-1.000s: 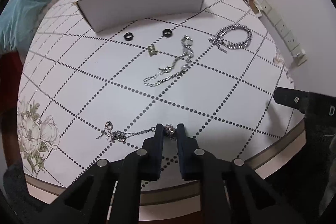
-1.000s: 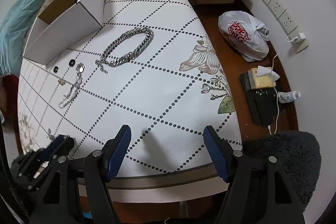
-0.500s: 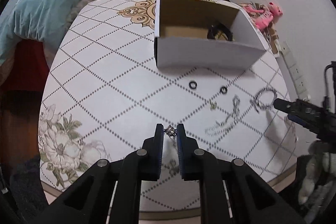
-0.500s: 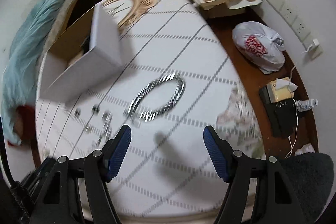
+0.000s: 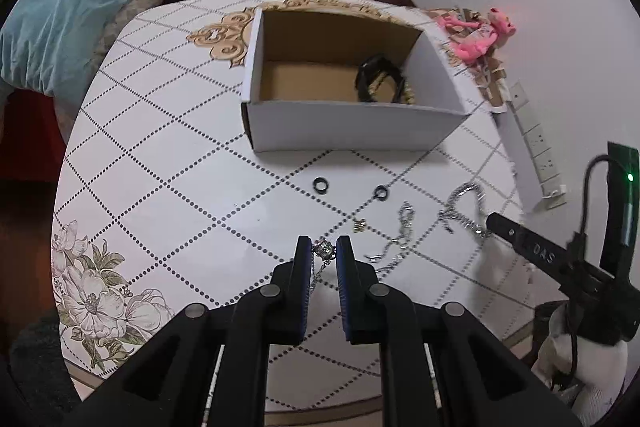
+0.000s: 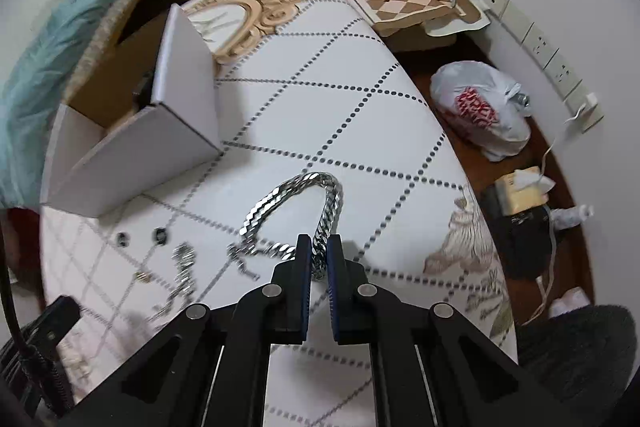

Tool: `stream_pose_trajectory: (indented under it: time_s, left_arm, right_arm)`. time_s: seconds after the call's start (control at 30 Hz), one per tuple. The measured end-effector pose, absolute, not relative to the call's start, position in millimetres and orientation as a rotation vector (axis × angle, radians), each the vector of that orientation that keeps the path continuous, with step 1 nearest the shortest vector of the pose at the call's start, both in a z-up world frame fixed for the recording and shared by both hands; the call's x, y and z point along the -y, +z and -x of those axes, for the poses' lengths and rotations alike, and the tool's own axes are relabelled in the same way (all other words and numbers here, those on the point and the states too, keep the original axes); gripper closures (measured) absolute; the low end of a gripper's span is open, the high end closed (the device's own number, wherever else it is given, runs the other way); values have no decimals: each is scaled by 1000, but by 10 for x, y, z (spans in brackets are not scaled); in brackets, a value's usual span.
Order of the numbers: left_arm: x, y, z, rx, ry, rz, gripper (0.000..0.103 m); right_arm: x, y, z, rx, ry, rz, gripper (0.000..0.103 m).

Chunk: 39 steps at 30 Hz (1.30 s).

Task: Organize jewelry
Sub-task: 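Grasp a thin silver chain with the left tool while the right tool grasps the thick silver chain bracelet, then carry both chains into the white box and open both tools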

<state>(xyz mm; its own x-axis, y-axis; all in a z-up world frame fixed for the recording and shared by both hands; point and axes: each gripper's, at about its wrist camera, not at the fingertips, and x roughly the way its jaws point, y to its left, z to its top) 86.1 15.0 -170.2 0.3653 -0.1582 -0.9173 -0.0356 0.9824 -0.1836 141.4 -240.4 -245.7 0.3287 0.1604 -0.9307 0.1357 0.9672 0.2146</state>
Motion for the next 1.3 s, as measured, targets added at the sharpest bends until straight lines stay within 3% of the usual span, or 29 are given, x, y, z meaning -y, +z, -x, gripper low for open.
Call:
stream_pose_trajectory:
  time_s: [0.6,0.77,1.1,1.13,1.2,1.23,1.27,1.3]
  left_arm:
    - [-198,-304,-1473,-966,-254,230,94]
    - [-289,-352,-1880,-985,-240,206,94]
    - [-461,-919,-2381,-1167,-141,205,92]
    - [-484,-970,-2411,-1182,-115,208,88]
    - [-534,-1038,-2443,-1192,-78,199,68]
    - [-563,-1060,-2448,-1188,-53,188,43]
    - [-598,-1074,-2453,-1185,-35,187,24]
    - [-653,-1081,-2443,-1170,-17,198,23]
  right_arm:
    - [2082,-954,-1690,-1061,352,-346,99]
    - [1882,-828,-2082,-1058,401,-326,99]
    - [1488,-1177,-2801,-1192,463,-296,99]
    - [1446,-1218,-2851,-1204,468,-293,99]
    - [1363,-1295,-2935,-1233,487,-286,99]
    - [1326,-1339,-2968,-1248,495,-283,99]
    - [1273,-1393,-3011,-1272,515,-278,99]
    - [1250,-1421,-3022,-1284,518,-276,99]
